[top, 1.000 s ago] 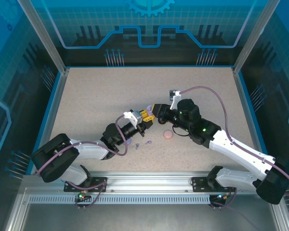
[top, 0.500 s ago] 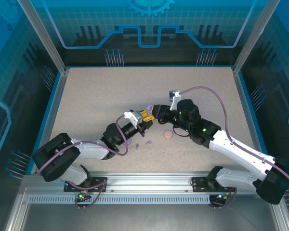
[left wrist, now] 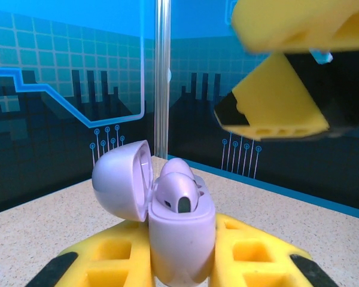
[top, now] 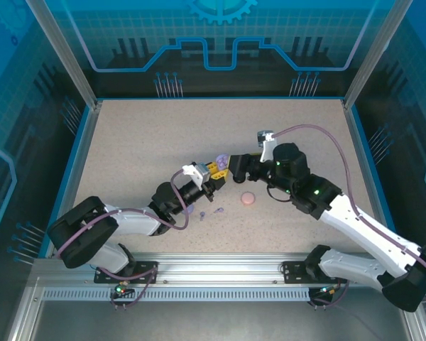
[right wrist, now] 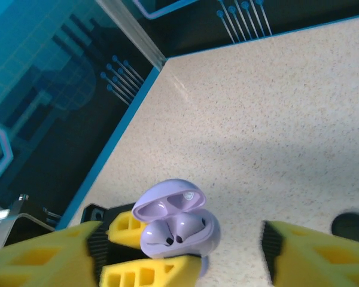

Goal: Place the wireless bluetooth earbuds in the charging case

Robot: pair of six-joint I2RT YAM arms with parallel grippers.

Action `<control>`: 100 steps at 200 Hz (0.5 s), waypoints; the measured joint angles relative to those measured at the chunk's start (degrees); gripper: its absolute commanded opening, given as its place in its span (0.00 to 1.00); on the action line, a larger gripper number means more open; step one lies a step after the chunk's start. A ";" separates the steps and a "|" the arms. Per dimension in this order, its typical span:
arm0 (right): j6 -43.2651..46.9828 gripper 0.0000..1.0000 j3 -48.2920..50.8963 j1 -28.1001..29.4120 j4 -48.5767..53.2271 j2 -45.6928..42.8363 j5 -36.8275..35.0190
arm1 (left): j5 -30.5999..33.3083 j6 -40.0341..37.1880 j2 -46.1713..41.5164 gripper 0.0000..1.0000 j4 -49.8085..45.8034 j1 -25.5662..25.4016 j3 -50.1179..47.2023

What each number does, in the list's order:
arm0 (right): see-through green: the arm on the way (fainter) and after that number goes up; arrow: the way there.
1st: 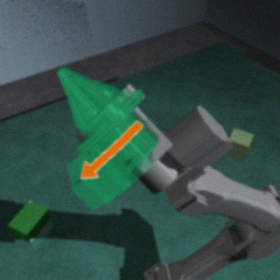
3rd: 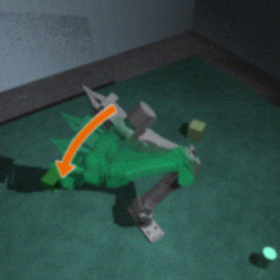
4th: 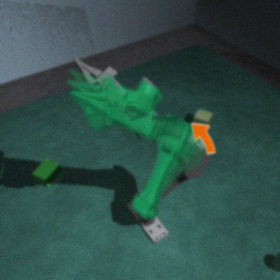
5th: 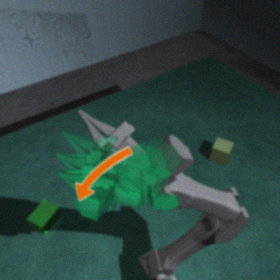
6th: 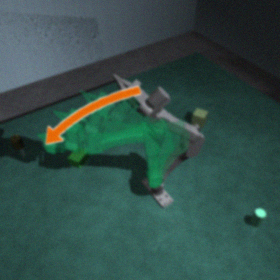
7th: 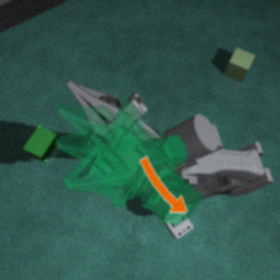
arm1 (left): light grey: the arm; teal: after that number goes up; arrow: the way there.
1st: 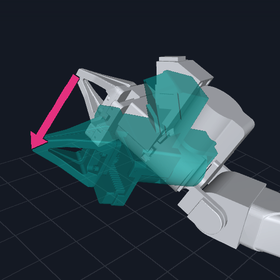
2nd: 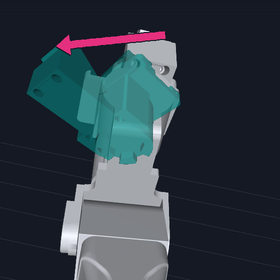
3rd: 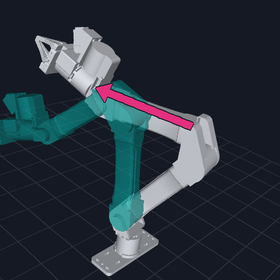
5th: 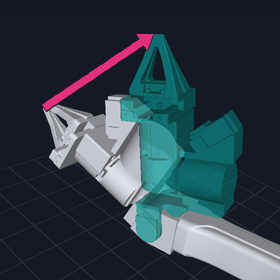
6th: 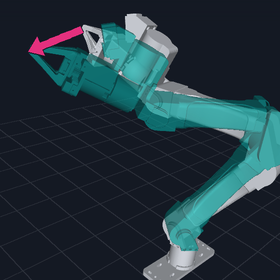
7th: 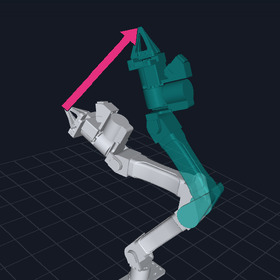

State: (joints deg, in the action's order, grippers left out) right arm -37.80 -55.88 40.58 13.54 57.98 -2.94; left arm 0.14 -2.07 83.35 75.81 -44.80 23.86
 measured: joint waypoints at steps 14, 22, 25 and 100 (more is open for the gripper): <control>3.10 0.91 -0.98 -2.84 1.60 -0.57 3.98 | -0.70 0.02 -0.96 0.00 -0.76 0.00 0.00; 4.85 0.94 -1.42 -4.48 2.43 -0.61 6.82 | -1.46 0.04 -1.68 0.00 -1.18 0.00 -0.02; 4.96 0.94 -1.57 -5.14 2.73 -0.57 7.89 | -1.75 0.09 -2.01 0.00 -1.36 0.00 -0.02; 11.19 0.93 -6.82 -8.52 5.33 7.43 30.73 | -8.17 0.61 -6.23 0.00 -5.75 -0.02 -0.02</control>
State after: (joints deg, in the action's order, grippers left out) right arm -26.61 -62.70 32.05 18.87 65.41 27.79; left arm -8.03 -1.45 77.12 70.06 -44.82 23.83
